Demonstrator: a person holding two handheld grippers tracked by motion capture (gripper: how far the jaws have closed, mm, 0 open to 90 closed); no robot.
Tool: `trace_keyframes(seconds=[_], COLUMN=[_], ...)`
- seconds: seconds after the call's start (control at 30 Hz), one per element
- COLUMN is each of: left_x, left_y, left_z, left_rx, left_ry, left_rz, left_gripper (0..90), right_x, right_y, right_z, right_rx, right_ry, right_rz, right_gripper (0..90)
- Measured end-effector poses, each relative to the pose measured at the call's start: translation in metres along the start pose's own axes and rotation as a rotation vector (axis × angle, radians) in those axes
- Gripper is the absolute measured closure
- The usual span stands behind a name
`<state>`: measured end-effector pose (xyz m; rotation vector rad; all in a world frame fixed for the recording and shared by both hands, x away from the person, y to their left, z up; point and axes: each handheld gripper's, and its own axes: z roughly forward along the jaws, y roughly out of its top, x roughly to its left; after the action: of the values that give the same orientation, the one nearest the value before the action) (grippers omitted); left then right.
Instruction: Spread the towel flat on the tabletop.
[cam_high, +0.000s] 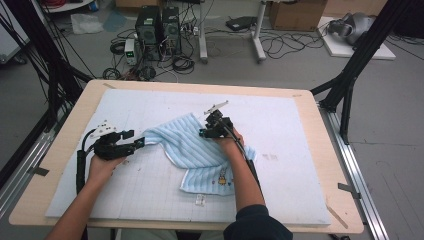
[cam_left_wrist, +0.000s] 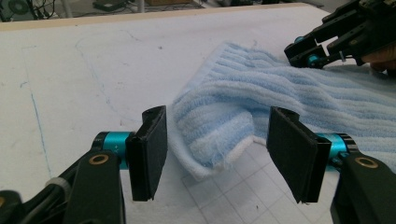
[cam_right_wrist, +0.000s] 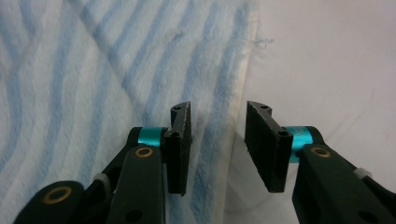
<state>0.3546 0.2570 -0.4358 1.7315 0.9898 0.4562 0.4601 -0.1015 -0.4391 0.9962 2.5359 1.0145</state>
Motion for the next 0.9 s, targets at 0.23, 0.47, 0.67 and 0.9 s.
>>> trace_keyframes(seconds=[0.23, 0.47, 0.67, 0.9], left_x=[0.001, -0.001, -0.004, -0.01], left_y=[-0.002, -0.003, -0.005, -0.005], left_z=[-0.001, 0.001, 0.002, 0.007], left_rx=[0.009, 0.021, 0.025, 0.032], left_ry=[0.002, -0.006, -0.012, -0.044], left_rz=[0.003, 0.004, 0.005, 0.011], left_gripper=[39.8, 40.7, 41.1, 41.1], right_x=[-0.003, -0.033, -0.056, -0.057], right_y=[0.01, 0.008, -0.001, -0.013], right_z=[-0.001, -0.016, -0.034, -0.046], right_rx=[-0.004, -0.043, -0.078, -0.125], right_ry=[-0.108, -0.311, -0.502, -0.445], right_rz=[-0.081, 0.05, 0.182, 0.204], right_gripper=[87.0, 87.0, 87.0, 66.9])
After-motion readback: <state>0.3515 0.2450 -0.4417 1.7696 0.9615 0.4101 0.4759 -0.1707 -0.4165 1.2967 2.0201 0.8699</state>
